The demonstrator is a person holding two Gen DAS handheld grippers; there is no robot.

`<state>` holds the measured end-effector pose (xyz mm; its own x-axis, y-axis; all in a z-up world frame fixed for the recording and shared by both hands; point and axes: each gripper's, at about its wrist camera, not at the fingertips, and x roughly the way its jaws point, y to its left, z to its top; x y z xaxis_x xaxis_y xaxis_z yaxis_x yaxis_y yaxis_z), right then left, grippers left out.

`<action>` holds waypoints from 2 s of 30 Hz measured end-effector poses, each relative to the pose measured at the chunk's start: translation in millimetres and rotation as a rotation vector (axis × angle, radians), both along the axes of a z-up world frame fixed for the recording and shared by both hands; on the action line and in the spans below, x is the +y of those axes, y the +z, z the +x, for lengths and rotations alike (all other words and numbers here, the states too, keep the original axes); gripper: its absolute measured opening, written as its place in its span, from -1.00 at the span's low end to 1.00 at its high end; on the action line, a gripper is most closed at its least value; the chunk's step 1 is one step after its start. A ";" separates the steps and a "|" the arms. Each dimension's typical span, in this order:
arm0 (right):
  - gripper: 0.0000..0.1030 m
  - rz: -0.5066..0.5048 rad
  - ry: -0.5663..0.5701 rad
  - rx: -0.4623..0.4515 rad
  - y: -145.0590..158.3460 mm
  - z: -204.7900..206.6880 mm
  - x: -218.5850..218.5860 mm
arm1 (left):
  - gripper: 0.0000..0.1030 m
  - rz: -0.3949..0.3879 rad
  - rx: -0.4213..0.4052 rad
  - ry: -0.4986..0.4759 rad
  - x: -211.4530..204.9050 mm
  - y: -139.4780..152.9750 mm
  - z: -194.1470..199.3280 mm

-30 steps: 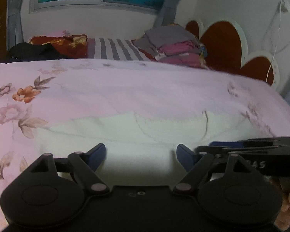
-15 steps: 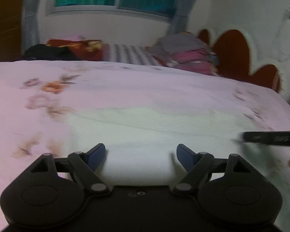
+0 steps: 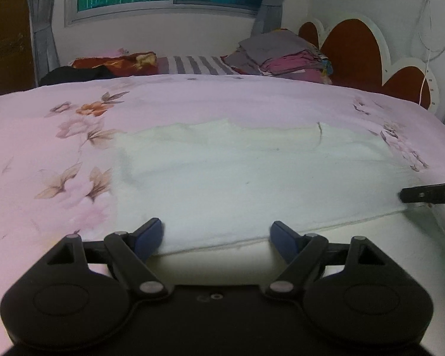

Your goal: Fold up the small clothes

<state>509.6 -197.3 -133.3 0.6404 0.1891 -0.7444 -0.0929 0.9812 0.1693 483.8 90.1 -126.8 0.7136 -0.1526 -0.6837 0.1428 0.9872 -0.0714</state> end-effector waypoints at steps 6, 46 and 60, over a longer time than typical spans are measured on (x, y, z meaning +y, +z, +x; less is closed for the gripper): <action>-0.30 -0.072 0.014 -0.011 7.9 -7.5 -0.3 | 0.48 -0.010 -0.012 0.017 -2.8 9.3 -0.2; 0.02 0.364 -0.118 0.104 5.8 -256.8 -110.3 | 0.42 -0.316 0.133 0.099 73.4 -0.1 -264.0; -0.33 0.606 -0.055 0.161 -5.4 -359.2 -119.6 | -0.06 -0.585 0.177 0.154 79.6 -18.4 -323.7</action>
<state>150.4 -316.9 -138.7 0.5501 0.5773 -0.6033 0.0282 0.7092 0.7044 160.1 169.7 -145.2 0.6411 -0.4417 -0.6276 -0.0610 0.7859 -0.6154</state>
